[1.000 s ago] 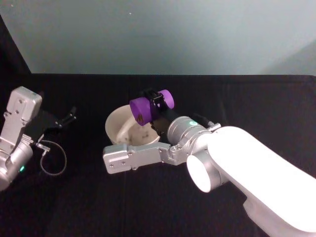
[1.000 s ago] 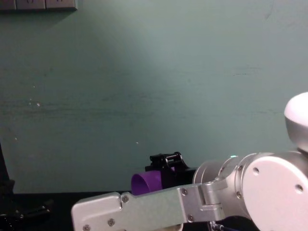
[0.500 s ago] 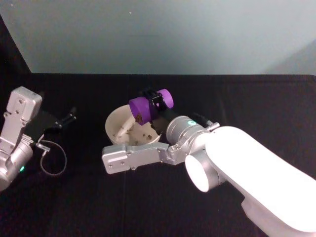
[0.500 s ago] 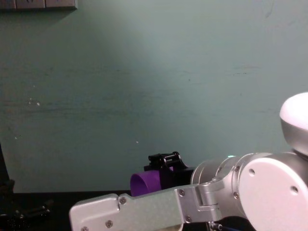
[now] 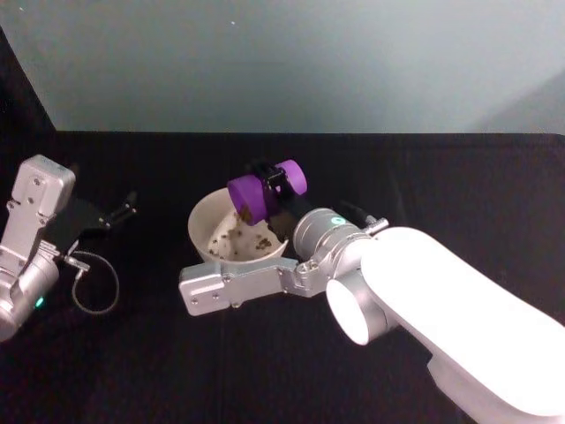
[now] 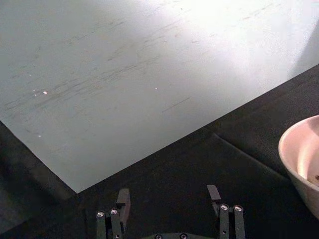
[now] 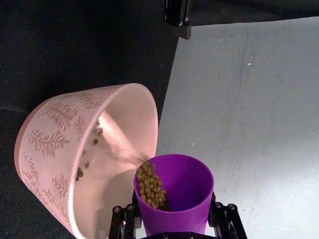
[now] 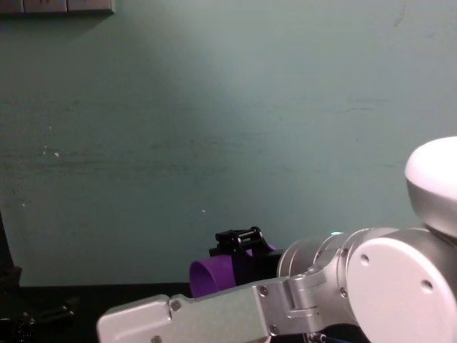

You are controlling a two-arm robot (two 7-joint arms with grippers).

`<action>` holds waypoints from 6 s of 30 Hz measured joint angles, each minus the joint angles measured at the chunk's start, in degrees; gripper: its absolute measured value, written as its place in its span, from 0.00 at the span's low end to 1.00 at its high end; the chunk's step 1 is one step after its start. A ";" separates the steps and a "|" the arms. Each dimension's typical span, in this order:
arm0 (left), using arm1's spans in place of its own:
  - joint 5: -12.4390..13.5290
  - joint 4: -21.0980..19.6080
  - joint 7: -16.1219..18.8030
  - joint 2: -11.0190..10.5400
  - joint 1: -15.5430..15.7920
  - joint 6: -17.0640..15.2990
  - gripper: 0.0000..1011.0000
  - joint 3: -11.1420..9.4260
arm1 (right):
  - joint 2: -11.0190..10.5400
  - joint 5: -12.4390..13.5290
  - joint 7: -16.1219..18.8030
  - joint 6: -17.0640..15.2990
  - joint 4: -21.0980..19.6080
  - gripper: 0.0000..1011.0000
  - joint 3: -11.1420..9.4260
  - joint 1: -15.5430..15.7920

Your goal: Pick up the cup and pour the mung beans from the cup into the bowl.

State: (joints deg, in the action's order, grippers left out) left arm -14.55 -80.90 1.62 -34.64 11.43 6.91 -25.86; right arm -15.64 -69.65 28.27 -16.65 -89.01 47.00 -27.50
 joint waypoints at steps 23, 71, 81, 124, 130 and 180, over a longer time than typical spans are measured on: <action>0.00 0.00 0.00 0.00 0.00 0.00 0.99 0.00 | -0.11 -2.73 0.84 -0.08 0.37 0.71 1.49 -0.83; 0.00 0.00 0.00 0.00 0.00 0.00 0.99 0.00 | -0.61 -18.86 4.34 -0.79 1.90 0.71 8.92 -4.06; 0.00 0.00 0.00 0.00 0.00 0.00 0.99 0.00 | -0.54 -18.58 4.07 -0.61 1.42 0.71 8.17 -3.37; 0.00 0.00 0.00 0.00 0.00 0.00 0.99 0.00 | 5.68 68.82 -6.27 21.05 9.44 0.71 -33.93 15.06; 0.00 0.00 0.00 0.00 0.00 0.00 0.99 0.00 | 5.79 75.96 -1.73 22.87 15.79 0.71 -35.45 13.66; 0.00 0.00 0.00 0.00 0.00 0.00 0.99 0.00 | 4.26 88.70 5.80 32.57 31.64 0.99 -31.09 7.75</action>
State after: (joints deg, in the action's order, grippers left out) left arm -14.55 -80.90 1.62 -34.65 11.43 6.91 -25.86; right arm -11.37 19.05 34.07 15.92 -57.38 15.91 -19.75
